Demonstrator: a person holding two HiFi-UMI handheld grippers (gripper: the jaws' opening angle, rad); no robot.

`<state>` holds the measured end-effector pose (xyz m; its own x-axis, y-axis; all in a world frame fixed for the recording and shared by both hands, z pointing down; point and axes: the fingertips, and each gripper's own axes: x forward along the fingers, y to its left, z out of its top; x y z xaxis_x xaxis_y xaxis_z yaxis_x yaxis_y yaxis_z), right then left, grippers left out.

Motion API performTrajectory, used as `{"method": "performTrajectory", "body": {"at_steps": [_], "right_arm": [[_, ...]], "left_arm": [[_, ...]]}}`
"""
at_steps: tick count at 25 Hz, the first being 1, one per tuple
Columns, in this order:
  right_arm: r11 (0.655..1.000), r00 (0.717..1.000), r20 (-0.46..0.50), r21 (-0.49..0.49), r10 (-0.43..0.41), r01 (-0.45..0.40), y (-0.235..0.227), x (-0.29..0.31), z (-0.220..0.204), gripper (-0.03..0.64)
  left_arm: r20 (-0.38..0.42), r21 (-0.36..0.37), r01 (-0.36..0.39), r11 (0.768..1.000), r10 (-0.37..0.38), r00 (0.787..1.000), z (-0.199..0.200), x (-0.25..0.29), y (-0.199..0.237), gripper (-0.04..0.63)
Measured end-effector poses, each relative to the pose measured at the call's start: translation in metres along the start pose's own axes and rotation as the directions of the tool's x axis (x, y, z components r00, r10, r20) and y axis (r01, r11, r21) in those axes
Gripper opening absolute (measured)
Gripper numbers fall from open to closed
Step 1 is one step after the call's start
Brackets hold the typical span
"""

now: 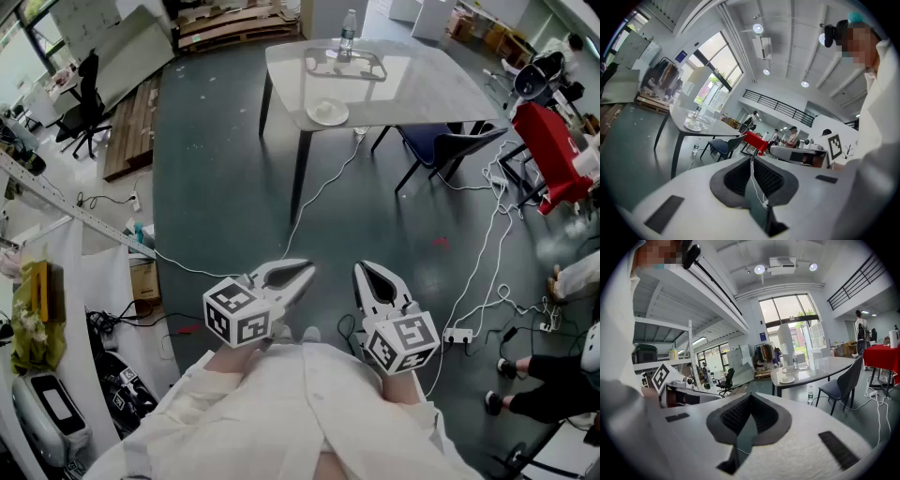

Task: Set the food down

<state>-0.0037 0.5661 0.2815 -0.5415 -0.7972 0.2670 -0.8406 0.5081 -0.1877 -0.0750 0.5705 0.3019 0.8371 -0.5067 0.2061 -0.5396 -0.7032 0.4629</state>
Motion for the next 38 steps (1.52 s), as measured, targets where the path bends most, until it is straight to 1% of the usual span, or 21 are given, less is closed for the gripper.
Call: {"method": "performTrajectory", "body": {"at_steps": [10, 12, 14, 16, 19, 23, 25, 29, 32, 38], "right_arm": [[1.000, 1.000, -0.006, -0.019, 0.015, -0.015, -0.004, 0.005, 0.006, 0.002], [1.000, 1.000, -0.003, -0.020, 0.001, -0.001, -0.007, 0.003, 0.005, 0.003], [0.999, 0.999, 0.020, -0.016, -0.028, 0.028, -0.013, 0.001, 0.003, 0.003], [0.999, 0.999, 0.037, 0.000, -0.039, 0.039, -0.016, -0.002, 0.000, 0.003], [1.000, 0.999, 0.027, 0.016, -0.018, 0.017, -0.019, -0.005, -0.007, 0.003], [1.000, 1.000, 0.001, -0.001, 0.027, -0.027, -0.021, -0.009, -0.017, 0.003], [0.999, 0.999, -0.007, 0.004, 0.049, -0.049, -0.024, -0.011, -0.020, 0.003], [0.995, 0.996, -0.017, 0.055, 0.084, -0.083, -0.033, -0.019, -0.025, 0.003], [0.994, 0.997, -0.015, 0.077, 0.082, -0.080, -0.042, -0.018, -0.024, 0.003], [0.986, 0.992, -0.016, 0.111, 0.124, -0.122, -0.054, 0.007, -0.020, 0.003]], "left_arm": [[-0.012, 0.014, 0.007, 1.000, -0.006, 1.000, 0.003, 0.010, -0.002, 0.032], [-0.013, 0.014, 0.012, 1.000, -0.012, 1.000, 0.003, 0.013, -0.004, 0.032], [-0.014, 0.007, 0.027, 1.000, -0.027, 1.000, 0.002, 0.018, -0.010, 0.032], [-0.010, -0.003, 0.038, 0.999, -0.038, 0.999, 0.000, 0.024, -0.016, 0.032], [-0.006, -0.020, 0.039, 0.999, -0.040, 0.999, -0.006, 0.032, -0.023, 0.032], [-0.012, -0.033, 0.044, 0.998, -0.044, 0.999, -0.018, 0.045, -0.030, 0.032], [-0.012, -0.042, 0.035, 0.999, -0.035, 0.999, -0.023, 0.051, -0.032, 0.032], [-0.008, -0.074, 0.003, 0.997, -0.003, 1.000, -0.034, 0.058, -0.035, 0.032], [-0.018, -0.093, -0.004, 0.996, 0.002, 1.000, -0.040, 0.064, -0.034, 0.032], [-0.022, -0.099, -0.004, 0.995, 0.001, 1.000, -0.033, 0.084, -0.017, 0.032]]}}
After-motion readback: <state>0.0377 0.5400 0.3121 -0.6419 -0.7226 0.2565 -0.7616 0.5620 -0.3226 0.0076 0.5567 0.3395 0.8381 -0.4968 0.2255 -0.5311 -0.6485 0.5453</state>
